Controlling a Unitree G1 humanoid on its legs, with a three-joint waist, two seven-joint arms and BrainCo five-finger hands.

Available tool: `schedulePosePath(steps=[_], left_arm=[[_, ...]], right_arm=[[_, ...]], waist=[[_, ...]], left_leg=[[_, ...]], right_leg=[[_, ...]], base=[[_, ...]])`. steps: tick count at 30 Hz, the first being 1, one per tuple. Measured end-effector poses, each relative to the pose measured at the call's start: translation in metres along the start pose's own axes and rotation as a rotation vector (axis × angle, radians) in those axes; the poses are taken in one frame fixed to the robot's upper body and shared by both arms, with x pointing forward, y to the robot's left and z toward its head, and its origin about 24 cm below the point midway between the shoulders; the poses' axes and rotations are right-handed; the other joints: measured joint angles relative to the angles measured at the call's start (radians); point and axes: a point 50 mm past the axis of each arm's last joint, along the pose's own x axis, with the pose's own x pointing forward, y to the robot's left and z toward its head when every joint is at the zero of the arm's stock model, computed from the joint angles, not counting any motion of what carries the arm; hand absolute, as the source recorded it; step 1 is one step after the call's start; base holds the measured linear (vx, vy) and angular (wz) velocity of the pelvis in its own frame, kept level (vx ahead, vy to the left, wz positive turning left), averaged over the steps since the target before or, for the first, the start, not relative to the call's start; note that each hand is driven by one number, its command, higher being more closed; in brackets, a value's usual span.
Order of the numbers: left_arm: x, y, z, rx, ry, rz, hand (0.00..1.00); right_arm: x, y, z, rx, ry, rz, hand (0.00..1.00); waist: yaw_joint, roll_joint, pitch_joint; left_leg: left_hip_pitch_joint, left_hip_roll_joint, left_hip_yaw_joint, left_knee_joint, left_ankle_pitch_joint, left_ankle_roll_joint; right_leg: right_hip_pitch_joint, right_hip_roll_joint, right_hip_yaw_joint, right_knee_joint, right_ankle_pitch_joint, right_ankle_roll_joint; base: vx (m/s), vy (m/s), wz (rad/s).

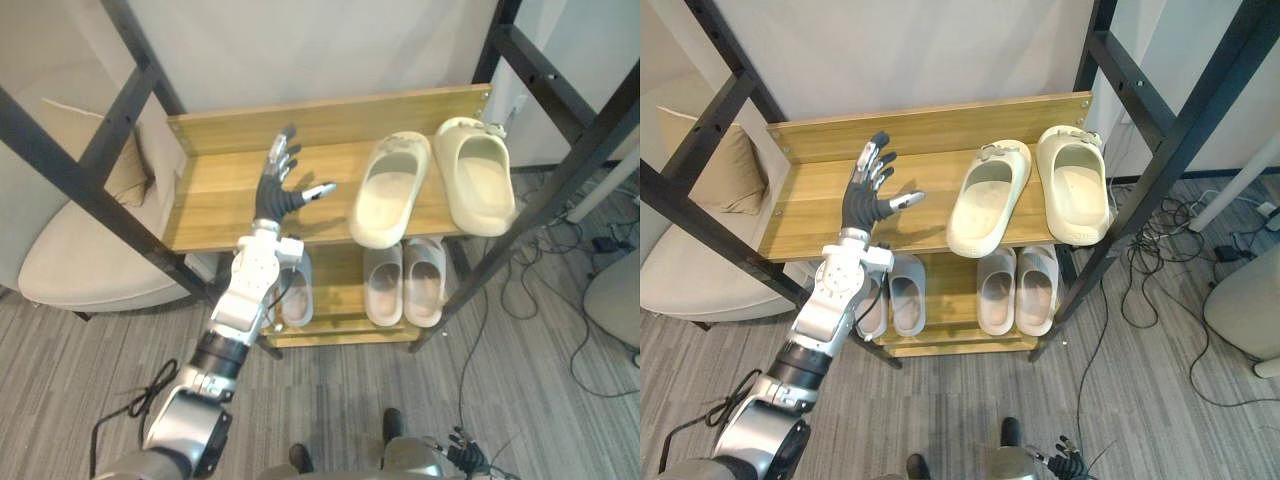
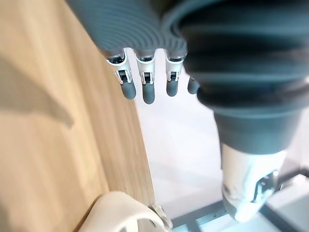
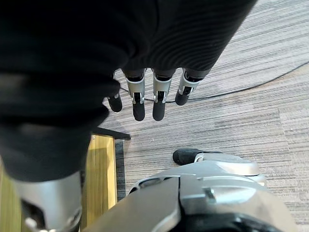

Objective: Organize the slippers on the shoe rack

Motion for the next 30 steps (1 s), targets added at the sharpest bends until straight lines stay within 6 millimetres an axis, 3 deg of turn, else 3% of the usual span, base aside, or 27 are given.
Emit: schedulePosePath(steps=[4,11,18,30], left_arm=[[-0.02,-0.011,-0.016,-0.124,0.083,-0.072,0.0],[-0.035,-0.035,-0.028,-0.207,0.155,-0.198,0.0],[-0.041,-0.049,-0.032,-0.266,0.189,-0.261,0.0],[-0.04,-0.092,-0.034,-0.315,0.253,-0.406,0.0]], right_arm=[[-0.001,0.002,-0.003,-0.008,0.017,0.009,0.0],[-0.001,0.006,-0.004,-0.063,0.019,0.031,0.0],[0.0,0.008,-0.006,-0.083,0.038,0.043,0.0],[0.0,0.008,-0.006,-0.098,0.038,0.047,0.0]], waist=[[0.02,-0.013,-0.01],[0.03,-0.015,-0.035],[0.034,-0.028,-0.053],[0.03,-0.033,-0.057]], left_leg=[[0.0,-0.003,-0.004,0.001,0.001,0.001],[0.0,-0.004,-0.035,0.001,0.002,0.003],[-0.001,-0.004,-0.043,0.0,0.002,0.003],[0.0,-0.004,-0.03,-0.002,0.002,0.003]], right_leg=[[0.002,-0.003,-0.003,0.0,0.0,0.0],[0.02,-0.005,-0.034,0.0,-0.009,0.006],[0.023,-0.005,-0.04,0.0,-0.012,0.009],[0.017,-0.006,-0.031,0.0,-0.012,0.009]], base=[[-0.01,-0.005,0.02],[-0.01,-0.02,0.12],[0.0,-0.008,0.04],[0.0,-0.001,-0.02]])
